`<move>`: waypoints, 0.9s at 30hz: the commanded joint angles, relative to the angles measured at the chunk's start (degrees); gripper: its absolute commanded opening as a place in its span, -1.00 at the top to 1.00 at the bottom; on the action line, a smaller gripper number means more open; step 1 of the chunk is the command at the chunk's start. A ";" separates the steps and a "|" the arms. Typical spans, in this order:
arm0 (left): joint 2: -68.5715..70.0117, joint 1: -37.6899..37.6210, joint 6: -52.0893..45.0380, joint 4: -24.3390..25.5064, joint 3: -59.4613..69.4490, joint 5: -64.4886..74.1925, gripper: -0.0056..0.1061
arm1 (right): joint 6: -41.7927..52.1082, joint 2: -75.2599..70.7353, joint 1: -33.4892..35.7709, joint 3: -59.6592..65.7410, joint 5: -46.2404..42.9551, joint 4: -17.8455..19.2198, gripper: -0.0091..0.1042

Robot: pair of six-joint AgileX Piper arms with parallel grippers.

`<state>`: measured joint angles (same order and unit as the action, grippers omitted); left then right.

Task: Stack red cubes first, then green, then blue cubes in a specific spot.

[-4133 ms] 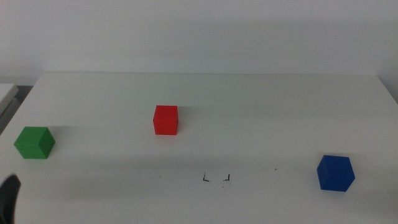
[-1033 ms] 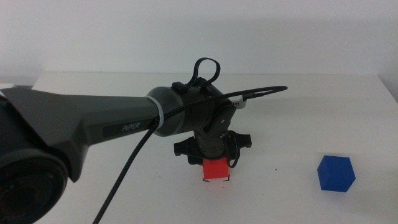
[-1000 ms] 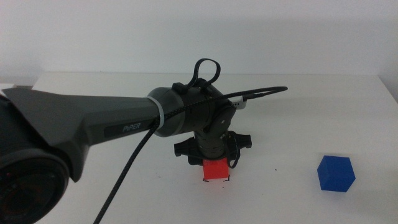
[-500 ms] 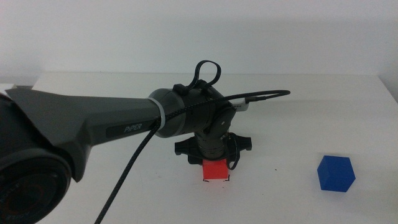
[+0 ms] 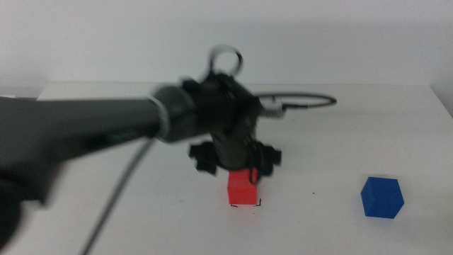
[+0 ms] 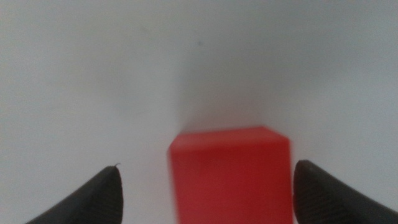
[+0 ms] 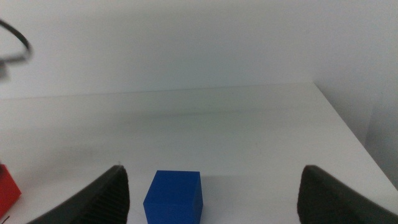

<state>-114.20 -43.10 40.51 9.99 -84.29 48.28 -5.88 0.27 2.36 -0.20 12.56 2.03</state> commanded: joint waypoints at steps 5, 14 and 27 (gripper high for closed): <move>17.15 8.21 -10.57 5.64 -1.26 18.71 -0.78 | 0.30 -0.27 -0.21 0.20 -0.56 0.60 -0.79; 24.75 40.82 -38.65 -4.71 5.53 20.76 -0.78 | 0.30 -0.27 -0.21 0.20 -0.56 0.60 -0.79; 11.25 56.82 -58.74 -15.61 7.03 6.55 -0.78 | 0.30 -0.27 -0.21 0.20 -0.56 0.60 -0.79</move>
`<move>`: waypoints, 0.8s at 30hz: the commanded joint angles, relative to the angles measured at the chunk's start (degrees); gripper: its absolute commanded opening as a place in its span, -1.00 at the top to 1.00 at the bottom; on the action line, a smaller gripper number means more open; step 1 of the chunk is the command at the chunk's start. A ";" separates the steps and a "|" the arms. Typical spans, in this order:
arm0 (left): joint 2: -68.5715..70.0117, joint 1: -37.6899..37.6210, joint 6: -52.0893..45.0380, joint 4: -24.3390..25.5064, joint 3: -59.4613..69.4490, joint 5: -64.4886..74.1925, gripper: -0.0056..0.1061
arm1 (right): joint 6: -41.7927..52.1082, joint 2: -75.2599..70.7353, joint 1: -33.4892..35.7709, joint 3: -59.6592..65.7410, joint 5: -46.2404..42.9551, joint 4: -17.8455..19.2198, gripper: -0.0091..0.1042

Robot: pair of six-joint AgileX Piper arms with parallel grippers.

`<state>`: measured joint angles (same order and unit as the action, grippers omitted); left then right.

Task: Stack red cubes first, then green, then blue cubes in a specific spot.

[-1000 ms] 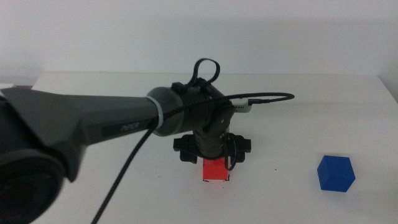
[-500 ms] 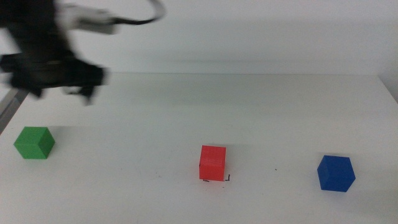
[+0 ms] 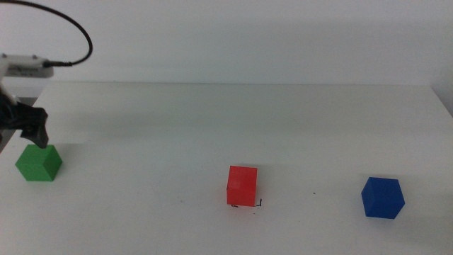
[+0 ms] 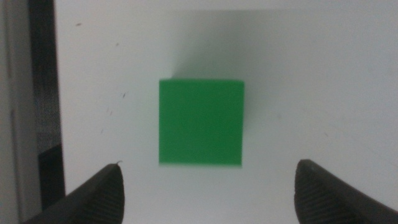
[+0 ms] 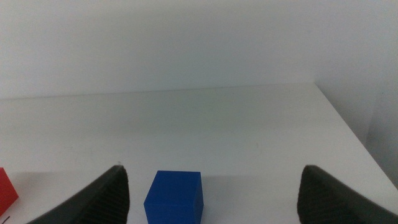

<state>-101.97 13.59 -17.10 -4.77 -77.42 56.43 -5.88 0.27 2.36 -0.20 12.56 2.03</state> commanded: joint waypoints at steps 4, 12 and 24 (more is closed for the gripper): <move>-3.50 0.13 -1.44 -0.05 0.16 -3.47 -0.78 | 0.30 -0.27 -0.21 0.20 -0.56 0.60 -0.79; -6.99 0.13 -0.89 0.89 0.16 -7.89 -0.78 | 0.30 -0.27 -0.21 0.20 -0.56 0.60 -0.79; -12.33 0.13 -0.57 -2.79 0.16 -8.36 0.01 | 0.30 -0.27 -0.21 0.20 -0.56 0.60 -0.79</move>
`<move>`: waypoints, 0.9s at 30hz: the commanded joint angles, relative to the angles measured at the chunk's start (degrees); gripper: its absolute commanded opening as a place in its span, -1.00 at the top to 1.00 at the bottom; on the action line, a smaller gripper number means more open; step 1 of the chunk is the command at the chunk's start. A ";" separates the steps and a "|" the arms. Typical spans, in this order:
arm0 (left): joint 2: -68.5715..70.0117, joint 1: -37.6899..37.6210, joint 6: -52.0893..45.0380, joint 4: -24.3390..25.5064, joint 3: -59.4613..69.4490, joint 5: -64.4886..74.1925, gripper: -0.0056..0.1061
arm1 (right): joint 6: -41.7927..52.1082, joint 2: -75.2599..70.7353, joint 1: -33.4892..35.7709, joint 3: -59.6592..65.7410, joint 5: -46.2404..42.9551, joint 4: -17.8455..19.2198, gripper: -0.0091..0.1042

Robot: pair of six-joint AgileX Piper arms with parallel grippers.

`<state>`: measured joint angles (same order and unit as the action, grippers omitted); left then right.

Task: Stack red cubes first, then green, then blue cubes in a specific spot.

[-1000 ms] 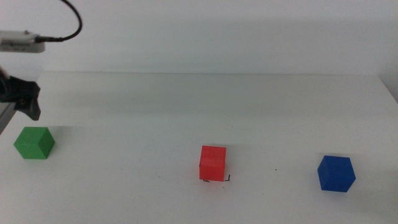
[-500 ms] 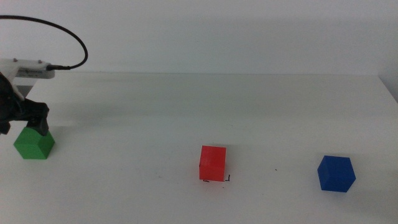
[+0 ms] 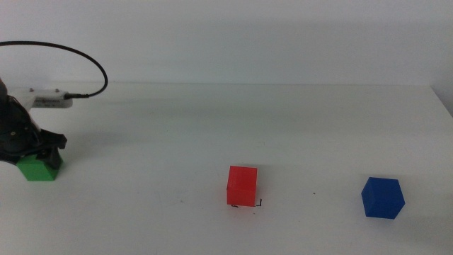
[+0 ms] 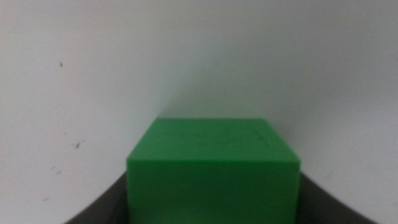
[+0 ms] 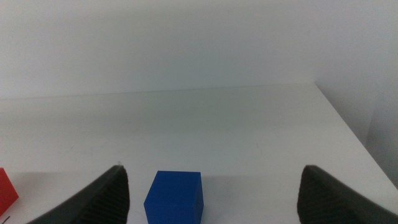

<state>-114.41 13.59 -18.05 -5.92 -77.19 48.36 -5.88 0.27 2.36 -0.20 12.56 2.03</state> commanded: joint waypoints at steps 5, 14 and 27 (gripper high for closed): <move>6.60 -6.05 10.76 -3.08 -0.07 4.81 0.93 | 0.30 -0.27 -0.21 0.20 -0.56 0.60 -0.79; 15.37 -48.08 59.68 12.90 -0.18 5.83 0.93 | 0.30 -0.27 -0.21 0.20 -0.56 0.60 -0.79; 2.25 -59.87 65.24 17.28 -17.72 15.59 0.93 | 0.30 -0.27 -0.21 0.20 -0.56 0.60 -0.79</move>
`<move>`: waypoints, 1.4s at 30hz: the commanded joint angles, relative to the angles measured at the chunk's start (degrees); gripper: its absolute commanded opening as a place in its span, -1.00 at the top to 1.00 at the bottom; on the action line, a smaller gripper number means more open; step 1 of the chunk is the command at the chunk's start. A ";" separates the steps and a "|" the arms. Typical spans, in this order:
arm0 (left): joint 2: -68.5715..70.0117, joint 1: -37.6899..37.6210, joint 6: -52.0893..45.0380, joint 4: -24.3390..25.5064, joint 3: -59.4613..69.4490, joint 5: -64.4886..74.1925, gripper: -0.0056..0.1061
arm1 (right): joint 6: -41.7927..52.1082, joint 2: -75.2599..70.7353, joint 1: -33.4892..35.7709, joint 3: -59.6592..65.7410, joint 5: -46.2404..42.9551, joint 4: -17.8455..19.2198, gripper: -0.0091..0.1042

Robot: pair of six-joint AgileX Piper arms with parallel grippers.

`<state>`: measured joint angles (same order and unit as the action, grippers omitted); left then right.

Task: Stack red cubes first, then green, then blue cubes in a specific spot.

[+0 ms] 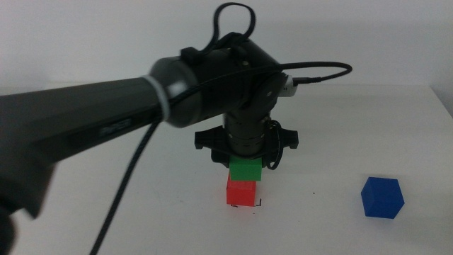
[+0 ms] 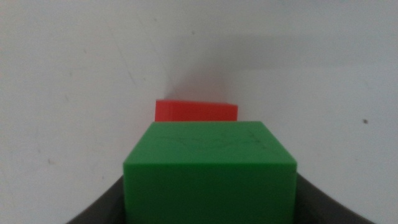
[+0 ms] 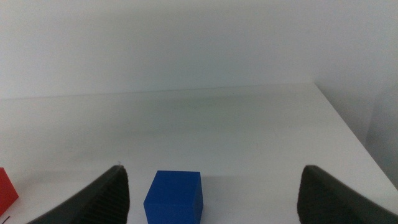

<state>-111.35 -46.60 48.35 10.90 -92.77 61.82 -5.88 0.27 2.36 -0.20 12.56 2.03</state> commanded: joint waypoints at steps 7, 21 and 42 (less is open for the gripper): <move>-2.71 4.44 -8.58 -6.93 -2.88 0.90 0.93 | 0.30 -0.27 -0.21 0.20 -0.56 0.60 -0.79; -5.51 4.87 -11.03 -9.05 -2.78 -0.60 0.93 | 0.30 -0.27 -0.21 0.20 -0.56 0.60 -0.79; -5.31 4.87 -17.59 -9.18 -3.02 0.73 -0.78 | 0.30 -0.27 -0.21 0.20 -0.56 0.60 -0.79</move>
<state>-118.34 -41.70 31.10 2.18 -95.40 62.12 -5.88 0.27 2.36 -0.20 12.56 2.03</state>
